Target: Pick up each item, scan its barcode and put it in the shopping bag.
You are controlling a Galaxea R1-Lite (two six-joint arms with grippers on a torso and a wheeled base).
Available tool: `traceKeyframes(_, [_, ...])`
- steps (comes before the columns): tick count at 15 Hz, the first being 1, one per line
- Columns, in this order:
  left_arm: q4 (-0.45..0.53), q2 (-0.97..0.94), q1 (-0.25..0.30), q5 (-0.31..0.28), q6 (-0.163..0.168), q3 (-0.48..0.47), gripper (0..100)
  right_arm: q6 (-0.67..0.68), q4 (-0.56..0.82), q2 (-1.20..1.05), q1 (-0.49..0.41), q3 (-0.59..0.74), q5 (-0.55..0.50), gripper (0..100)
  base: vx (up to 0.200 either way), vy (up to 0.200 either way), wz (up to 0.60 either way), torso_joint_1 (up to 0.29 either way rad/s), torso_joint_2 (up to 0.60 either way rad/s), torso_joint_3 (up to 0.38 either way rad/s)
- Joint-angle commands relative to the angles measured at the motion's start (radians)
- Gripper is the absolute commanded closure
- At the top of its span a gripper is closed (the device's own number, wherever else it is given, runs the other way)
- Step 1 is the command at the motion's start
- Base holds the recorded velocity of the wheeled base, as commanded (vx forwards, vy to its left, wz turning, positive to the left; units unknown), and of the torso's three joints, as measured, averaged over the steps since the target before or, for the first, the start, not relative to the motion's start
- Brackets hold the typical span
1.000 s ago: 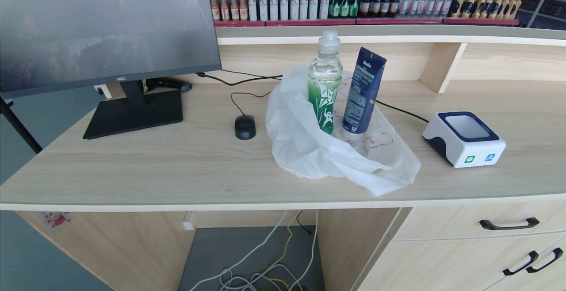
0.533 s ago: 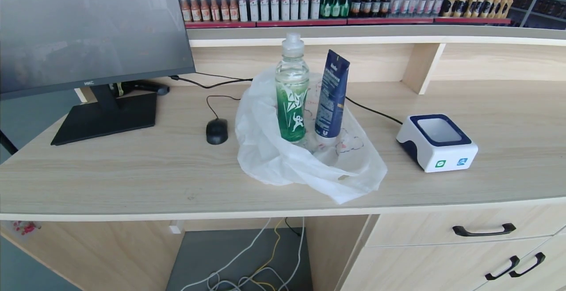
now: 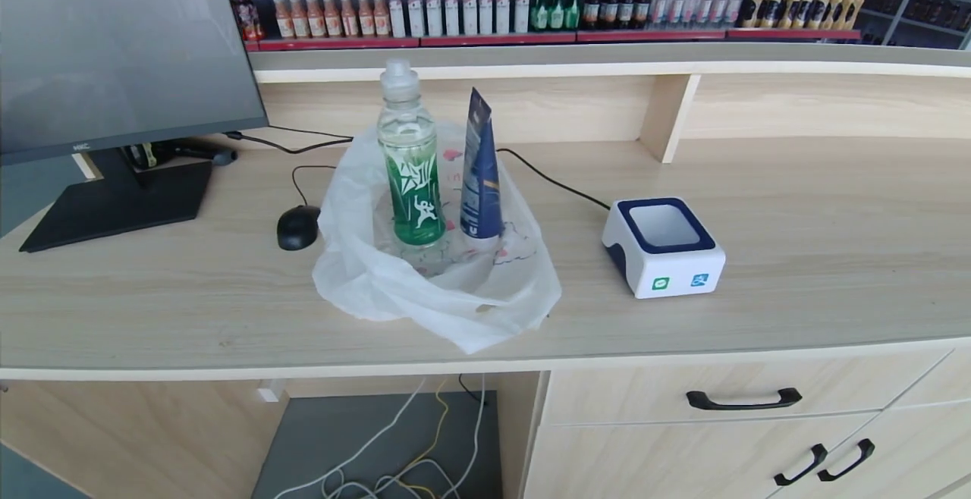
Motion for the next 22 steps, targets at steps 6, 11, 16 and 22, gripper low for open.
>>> traceKeyframes(6, [-0.001, 0.000, 0.000, 0.000, 0.001, 0.000, 0, -0.001, 0.000, 0.002, 0.000, 0.000, 0.001, 0, 0.000, -0.200, 0.00, 0.005, 0.00, 0.003])
traceKeyframes(11, [-0.001, 0.000, -0.002, 0.000, 0.001, 0.000, 0, 0.001, 0.000, 0.002, 0.000, 0.000, 0.001, 0, 0.000, -0.200, 0.00, 0.003, 0.00, 0.001])
traceKeyframes(16, [-0.001, 0.000, 0.000, 0.000, -0.001, 0.000, 0, 0.001, 0.000, 0.002, 0.000, 0.000, 0.001, 0, 0.000, -0.040, 0.00, 0.000, 0.00, 0.000])
traceKeyframes(22, [-0.001, 0.000, 0.000, 0.000, -0.001, 0.000, 0, 0.001, 0.000, 0.002, 0.000, 0.000, 0.001, 0, 0.000, 0.000, 0.00, 0.000, 0.00, 0.000])
